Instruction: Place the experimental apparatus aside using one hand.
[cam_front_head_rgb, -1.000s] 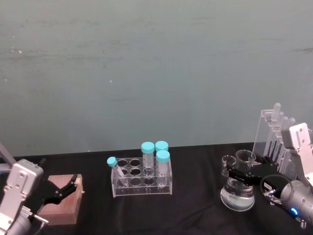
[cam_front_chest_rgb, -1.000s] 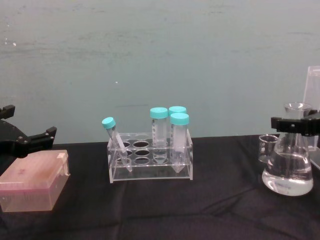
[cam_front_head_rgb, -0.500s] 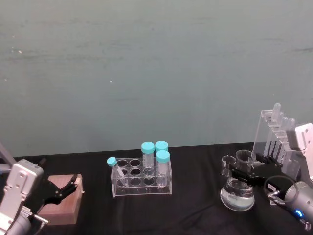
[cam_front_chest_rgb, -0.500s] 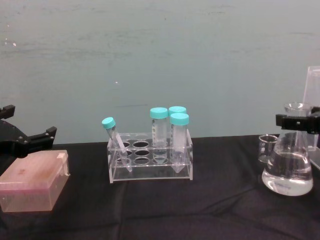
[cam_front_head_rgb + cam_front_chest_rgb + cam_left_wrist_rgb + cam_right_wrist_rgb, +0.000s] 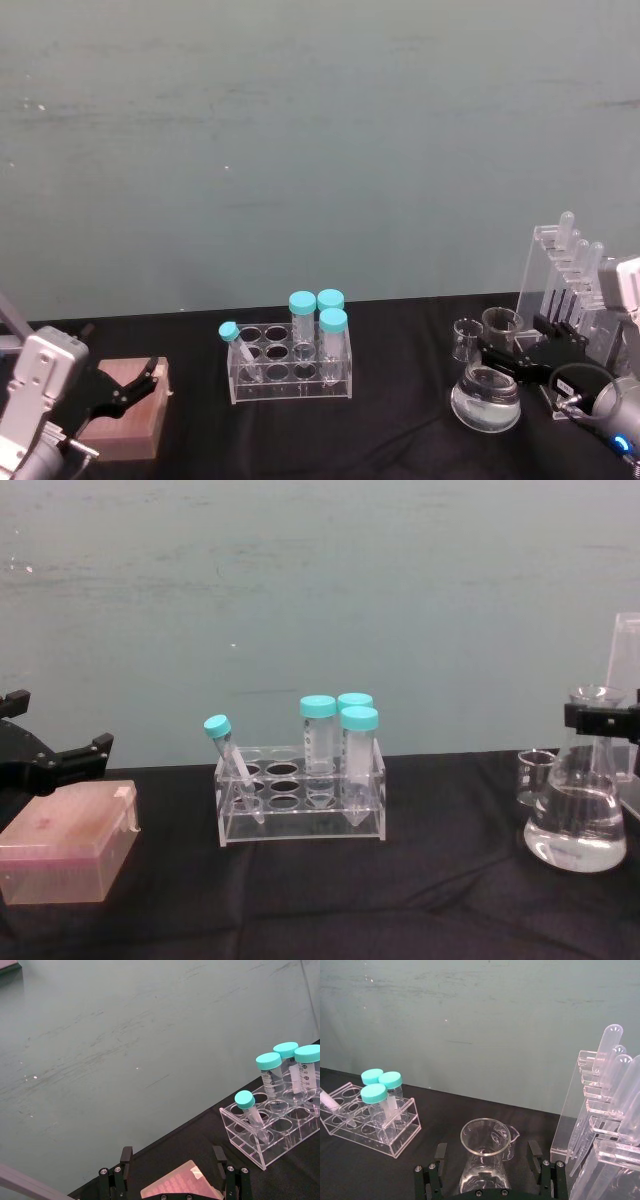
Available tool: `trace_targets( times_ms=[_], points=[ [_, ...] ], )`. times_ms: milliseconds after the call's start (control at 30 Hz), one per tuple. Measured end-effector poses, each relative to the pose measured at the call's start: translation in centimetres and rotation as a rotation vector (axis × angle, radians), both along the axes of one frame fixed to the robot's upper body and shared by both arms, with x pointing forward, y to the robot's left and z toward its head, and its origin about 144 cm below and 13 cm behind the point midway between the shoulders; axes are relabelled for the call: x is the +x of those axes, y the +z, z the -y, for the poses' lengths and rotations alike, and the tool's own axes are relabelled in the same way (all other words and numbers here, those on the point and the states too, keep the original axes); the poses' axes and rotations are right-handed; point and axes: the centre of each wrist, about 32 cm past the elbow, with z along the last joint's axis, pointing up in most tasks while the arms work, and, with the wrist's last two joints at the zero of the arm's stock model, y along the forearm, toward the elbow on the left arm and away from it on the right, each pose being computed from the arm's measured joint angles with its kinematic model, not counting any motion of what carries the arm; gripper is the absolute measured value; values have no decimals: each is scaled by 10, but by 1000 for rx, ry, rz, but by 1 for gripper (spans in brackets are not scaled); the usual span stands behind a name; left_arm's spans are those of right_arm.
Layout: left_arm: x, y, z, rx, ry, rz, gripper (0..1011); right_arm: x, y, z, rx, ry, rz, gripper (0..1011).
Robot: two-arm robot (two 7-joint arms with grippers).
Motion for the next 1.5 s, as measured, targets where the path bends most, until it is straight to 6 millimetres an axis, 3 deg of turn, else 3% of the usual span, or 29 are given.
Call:
trace_targets(
  times_ms=[1067,1500],
  points=[
    [0,0,0,0,0,0,1000,-32,13,-4,9,32,27,1002],
    [0,0,0,0,0,0,1000,-37,14,-12,-10,166,83,1002]
  ],
)
